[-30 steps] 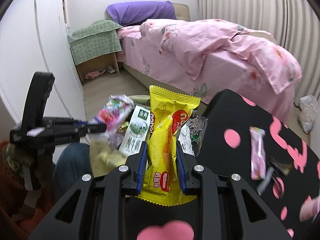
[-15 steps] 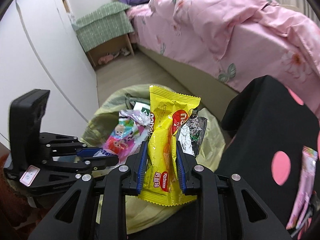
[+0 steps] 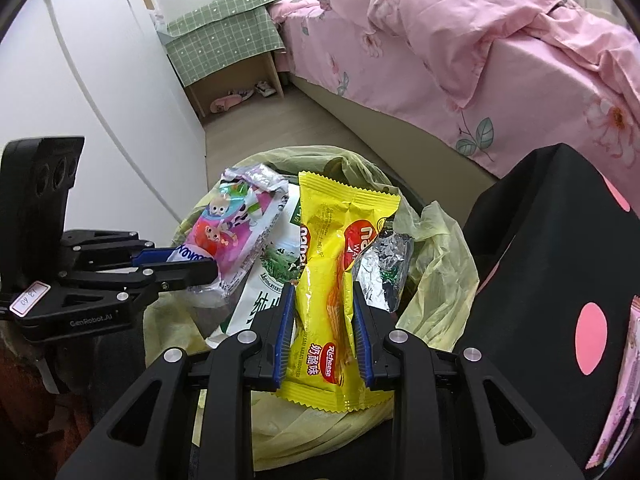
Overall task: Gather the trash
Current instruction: 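Carry the white wrapper and Nabati packet over the yellow trash bag and release both, then grasp the pink stick wrapper with the left gripper while the right gripper grasps the black wrappers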
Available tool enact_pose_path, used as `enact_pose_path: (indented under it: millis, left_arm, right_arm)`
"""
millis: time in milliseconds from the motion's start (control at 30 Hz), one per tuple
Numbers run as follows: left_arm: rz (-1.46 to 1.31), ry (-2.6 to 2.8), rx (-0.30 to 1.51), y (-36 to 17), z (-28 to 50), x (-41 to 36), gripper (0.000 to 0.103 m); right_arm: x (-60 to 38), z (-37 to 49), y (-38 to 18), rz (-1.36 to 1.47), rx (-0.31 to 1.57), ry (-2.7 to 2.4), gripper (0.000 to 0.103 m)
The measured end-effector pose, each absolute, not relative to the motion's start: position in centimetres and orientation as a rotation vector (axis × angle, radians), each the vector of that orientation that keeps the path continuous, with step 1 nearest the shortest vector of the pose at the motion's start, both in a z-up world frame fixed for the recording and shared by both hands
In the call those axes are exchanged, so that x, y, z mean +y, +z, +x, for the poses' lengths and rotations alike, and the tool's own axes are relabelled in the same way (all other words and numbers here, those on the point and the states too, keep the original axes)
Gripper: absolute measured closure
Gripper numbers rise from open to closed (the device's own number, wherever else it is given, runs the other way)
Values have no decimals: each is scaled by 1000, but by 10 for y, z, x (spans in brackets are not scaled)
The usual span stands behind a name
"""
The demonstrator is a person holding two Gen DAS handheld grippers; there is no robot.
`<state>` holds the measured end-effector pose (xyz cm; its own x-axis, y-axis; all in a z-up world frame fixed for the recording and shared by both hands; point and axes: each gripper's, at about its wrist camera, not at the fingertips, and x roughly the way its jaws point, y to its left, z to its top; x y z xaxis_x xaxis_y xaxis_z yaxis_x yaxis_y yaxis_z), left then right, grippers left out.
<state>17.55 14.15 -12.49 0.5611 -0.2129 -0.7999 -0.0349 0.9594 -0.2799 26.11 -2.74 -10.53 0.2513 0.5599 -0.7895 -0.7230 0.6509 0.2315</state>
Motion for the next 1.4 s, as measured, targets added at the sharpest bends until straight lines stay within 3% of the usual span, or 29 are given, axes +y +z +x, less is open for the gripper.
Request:
enact_pose_path:
  millis: [500, 733, 1100, 1400]
  left_arm:
    - [-367, -81, 874, -103, 163, 159, 40]
    - [-433, -23, 776, -80, 154, 177, 38]
    - [-431, -21, 772, -77, 149, 177, 37]
    - [-352, -117, 733, -67, 152, 135, 37]
  right_arm:
    - [-29, 242, -98, -303, 950, 856, 51]
    - [-37, 240, -92, -304, 960, 849, 49]
    - [-64, 227, -73, -248, 895, 848, 49]
    - [-157, 194, -58, -224, 783, 582, 49]
